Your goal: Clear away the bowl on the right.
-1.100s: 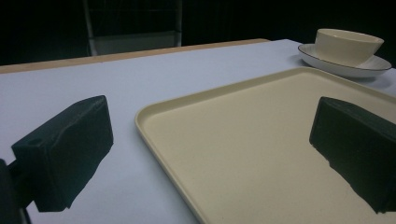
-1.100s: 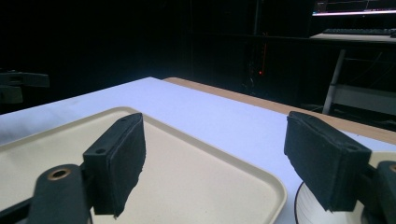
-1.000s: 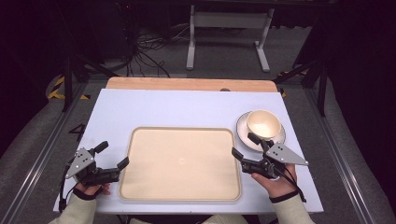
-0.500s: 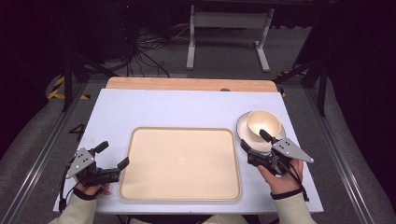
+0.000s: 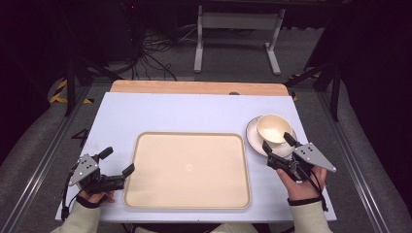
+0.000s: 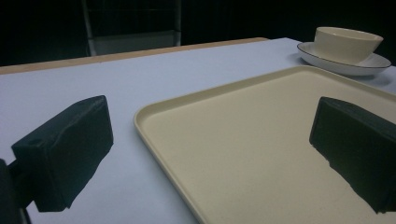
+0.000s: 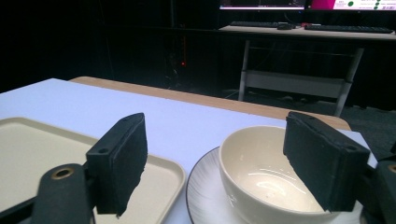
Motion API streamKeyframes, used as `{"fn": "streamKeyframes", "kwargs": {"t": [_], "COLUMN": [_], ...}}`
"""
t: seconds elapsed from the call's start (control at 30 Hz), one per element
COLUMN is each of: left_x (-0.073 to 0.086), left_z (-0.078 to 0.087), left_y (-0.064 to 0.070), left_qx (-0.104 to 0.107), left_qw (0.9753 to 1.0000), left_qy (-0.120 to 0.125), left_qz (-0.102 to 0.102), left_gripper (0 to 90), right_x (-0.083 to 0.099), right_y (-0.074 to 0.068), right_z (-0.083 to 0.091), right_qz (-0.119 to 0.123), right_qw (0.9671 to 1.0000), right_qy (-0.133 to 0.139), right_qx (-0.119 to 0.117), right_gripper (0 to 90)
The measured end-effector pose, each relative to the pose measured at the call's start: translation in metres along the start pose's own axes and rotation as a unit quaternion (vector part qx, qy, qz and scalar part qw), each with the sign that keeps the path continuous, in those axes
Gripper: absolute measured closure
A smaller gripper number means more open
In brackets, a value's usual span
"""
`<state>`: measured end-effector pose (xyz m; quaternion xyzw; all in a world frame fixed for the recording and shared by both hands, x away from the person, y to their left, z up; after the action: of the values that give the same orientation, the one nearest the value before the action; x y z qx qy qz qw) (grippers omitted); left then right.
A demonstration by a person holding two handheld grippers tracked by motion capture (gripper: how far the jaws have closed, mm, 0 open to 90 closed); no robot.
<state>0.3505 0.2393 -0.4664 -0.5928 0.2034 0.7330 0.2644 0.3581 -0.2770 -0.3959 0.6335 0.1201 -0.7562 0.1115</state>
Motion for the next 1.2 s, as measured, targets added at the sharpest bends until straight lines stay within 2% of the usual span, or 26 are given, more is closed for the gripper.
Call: {"fn": "streamKeyframes", "kwargs": {"t": [0.17, 0.23, 0.3, 0.4, 0.53, 0.63, 0.7, 0.77, 0.9, 0.93, 1.0, 1.07, 1.2], "left_x": [0.0, 0.0, 0.0, 0.0, 0.0, 0.0, 0.0, 0.0, 0.0, 0.0, 0.0, 0.0, 0.0], "left_z": [0.0, 0.0, 0.0, 0.0, 0.0, 0.0, 0.0, 0.0, 0.0, 0.0, 0.0, -0.001, -0.001], "left_y": [0.0, 0.0, 0.0, 0.0, 0.001, 0.001, 0.001, 0.001, 0.001, 0.001, 0.001, 0.002, 0.003], "left_qx": [0.0, 0.0, 0.0, 0.0, -0.001, -0.001, 0.0, -0.001, 0.0, 0.0, 0.0, 0.0, 0.0], "left_qw": [1.0, 1.0, 1.0, 1.0, 1.0, 1.0, 1.0, 1.0, 1.0, 1.0, 1.0, 1.0, 0.9999], "left_qy": [0.0, -0.001, -0.001, -0.003, -0.004, -0.004, -0.004, -0.004, -0.003, -0.003, -0.004, -0.005, -0.004], "left_qz": [-0.001, -0.001, -0.001, -0.002, -0.003, -0.003, -0.003, -0.003, -0.004, -0.005, -0.005, -0.007, -0.013], "left_gripper": [0.1, 0.1, 0.1, 0.1, 0.1, 0.1, 0.1, 0.1, 0.1, 0.1, 0.1, 0.1, 0.1], "right_x": [-0.002, -0.003, -0.004, -0.006, -0.011, -0.014, -0.016, -0.017, -0.023, -0.025, -0.026, -0.028, -0.033], "right_y": [0.005, 0.009, 0.011, 0.015, 0.02, 0.022, 0.024, 0.025, 0.029, 0.032, 0.032, 0.035, 0.04], "right_z": [0.001, 0.002, 0.002, 0.001, -0.002, -0.004, -0.008, -0.01, -0.014, -0.016, -0.016, -0.017, -0.02], "right_qz": [0.002, 0.001, 0.004, 0.011, 0.012, 0.011, 0.016, 0.02, 0.015, 0.018, 0.021, 0.021, 0.034], "right_qw": [0.9999, 0.9998, 0.999, 0.9968, 0.9939, 0.9927, 0.9889, 0.9883, 0.9833, 0.9799, 0.9788, 0.9745, 0.9699], "right_qy": [-0.005, -0.016, -0.041, -0.077, -0.108, -0.119, -0.147, -0.151, -0.181, -0.198, -0.204, -0.223, -0.241], "right_qx": [0.01, 0.015, 0.015, 0.016, 0.015, 0.011, 0.01, 0.006, -0.003, -0.004, -0.005, 0.004, 0.0], "right_gripper": [24.1, 25.1, 30.6, 31.9, 38.7, 38.9, 38.7, 39.6, 42.7, 41.9, 40.9, 37.7, 39.5]}}
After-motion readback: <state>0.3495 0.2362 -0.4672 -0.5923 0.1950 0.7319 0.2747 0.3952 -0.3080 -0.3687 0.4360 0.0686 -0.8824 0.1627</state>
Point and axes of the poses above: each handheld gripper's, and its own axes: z roughly backward along the jaws, x roughly out of its underside, y roughly to its right, the point moved 4 cm from there along -z, roughly forward along the jaws, and after that the axes turned 5 degrees about -z, right-handed, at the moved point
